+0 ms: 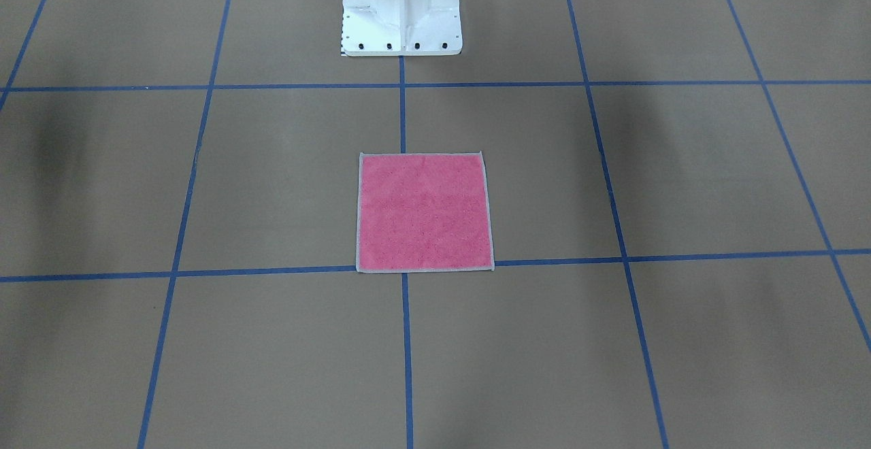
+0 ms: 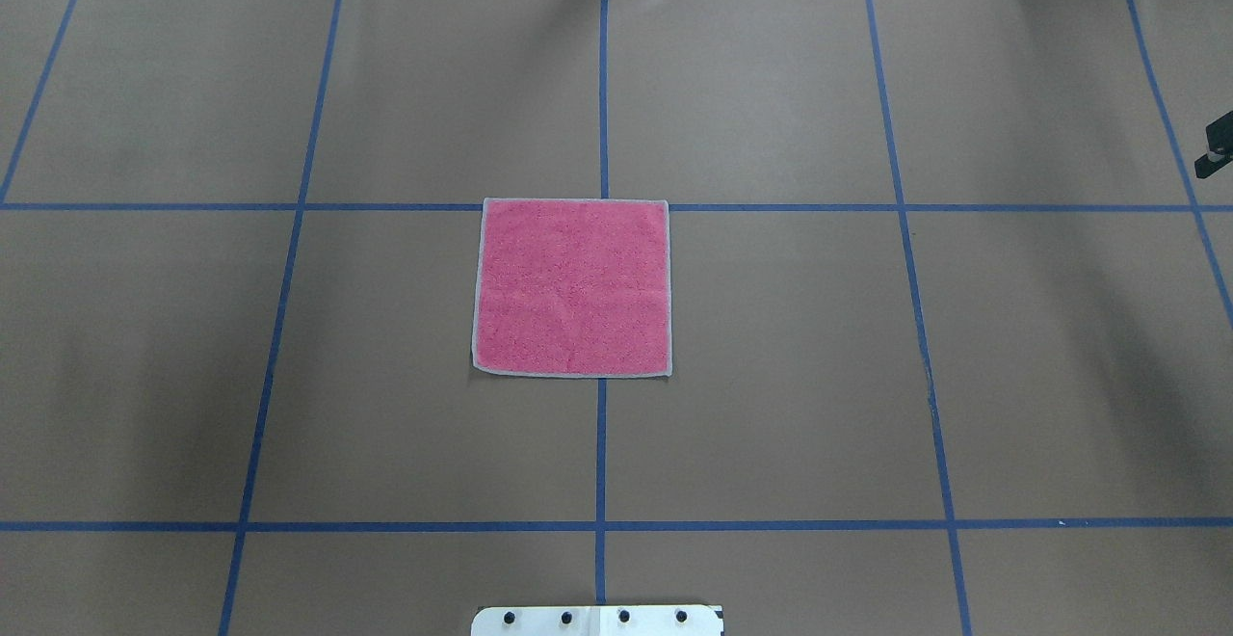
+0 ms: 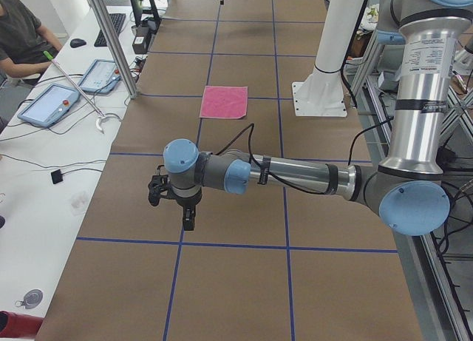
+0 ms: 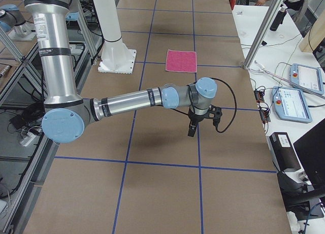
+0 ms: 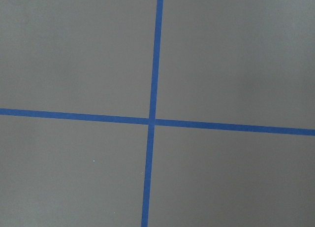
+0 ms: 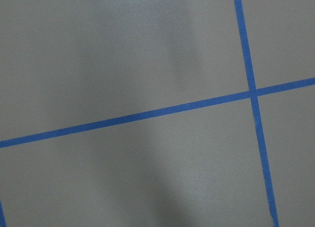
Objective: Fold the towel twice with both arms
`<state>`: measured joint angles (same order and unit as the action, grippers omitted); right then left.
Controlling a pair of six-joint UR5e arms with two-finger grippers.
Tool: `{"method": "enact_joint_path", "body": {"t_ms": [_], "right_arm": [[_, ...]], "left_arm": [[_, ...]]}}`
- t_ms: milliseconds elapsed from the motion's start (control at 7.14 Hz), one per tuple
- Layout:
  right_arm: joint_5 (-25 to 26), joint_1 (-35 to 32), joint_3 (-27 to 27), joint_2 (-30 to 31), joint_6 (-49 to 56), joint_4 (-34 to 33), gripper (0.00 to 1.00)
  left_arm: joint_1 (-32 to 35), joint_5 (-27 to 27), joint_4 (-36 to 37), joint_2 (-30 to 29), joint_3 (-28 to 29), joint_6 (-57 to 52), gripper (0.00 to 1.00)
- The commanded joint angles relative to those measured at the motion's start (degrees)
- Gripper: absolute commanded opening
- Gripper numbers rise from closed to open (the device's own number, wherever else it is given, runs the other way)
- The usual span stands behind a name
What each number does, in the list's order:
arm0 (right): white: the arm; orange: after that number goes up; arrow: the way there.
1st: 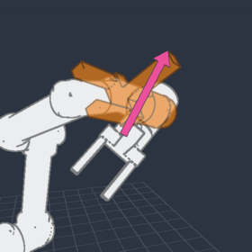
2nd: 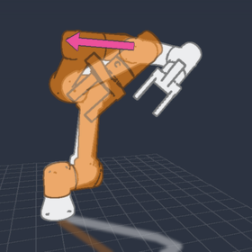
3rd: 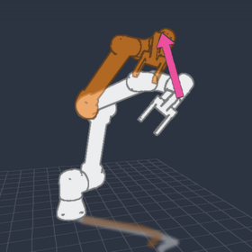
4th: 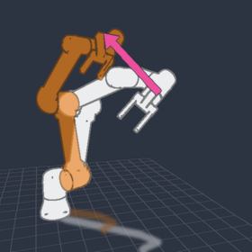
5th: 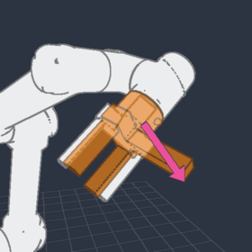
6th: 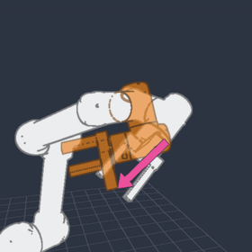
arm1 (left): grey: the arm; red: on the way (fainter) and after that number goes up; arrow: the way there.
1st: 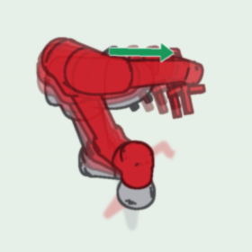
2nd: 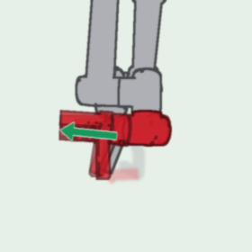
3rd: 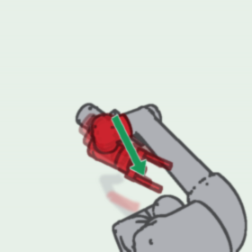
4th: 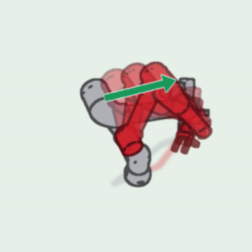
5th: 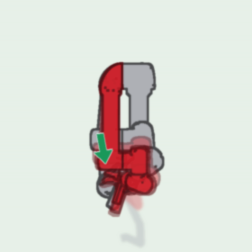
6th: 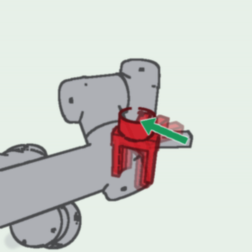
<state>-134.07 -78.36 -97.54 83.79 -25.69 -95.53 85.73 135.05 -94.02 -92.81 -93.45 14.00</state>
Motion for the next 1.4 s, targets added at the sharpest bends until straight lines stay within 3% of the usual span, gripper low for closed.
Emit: {"method": "enact_joint_path", "body": {"t_ms": [0, 841, 1121, 1261], "right_arm": [[2.39, 0.93, -0.28, 0.67, 2.47, -0.27, 1.0], [2.59, 1.9, -2.48, 2.25, 2.84, -0.54, 1.0], [1.79, 3.21, -3.88, 2.25, 2.67, -0.28, 1.0], [0.57, 6.44, -4.85, 2.25, 2.49, 0.16, 1.0]], "left_arm": [[-0.3, 0.13, -0.11, 0.52, -0.15, 0.06, 1.0], [-0.39, 1.87, -3.09, 1.93, -0.16, 0.68, 1.0], [-3.62, 5.56, -4.4, 1.93, -1.2, 4.77, 1.0], [-6.77, 5.49, -8.59, 2.1, -2.34, 9.25, 1.0]]}}
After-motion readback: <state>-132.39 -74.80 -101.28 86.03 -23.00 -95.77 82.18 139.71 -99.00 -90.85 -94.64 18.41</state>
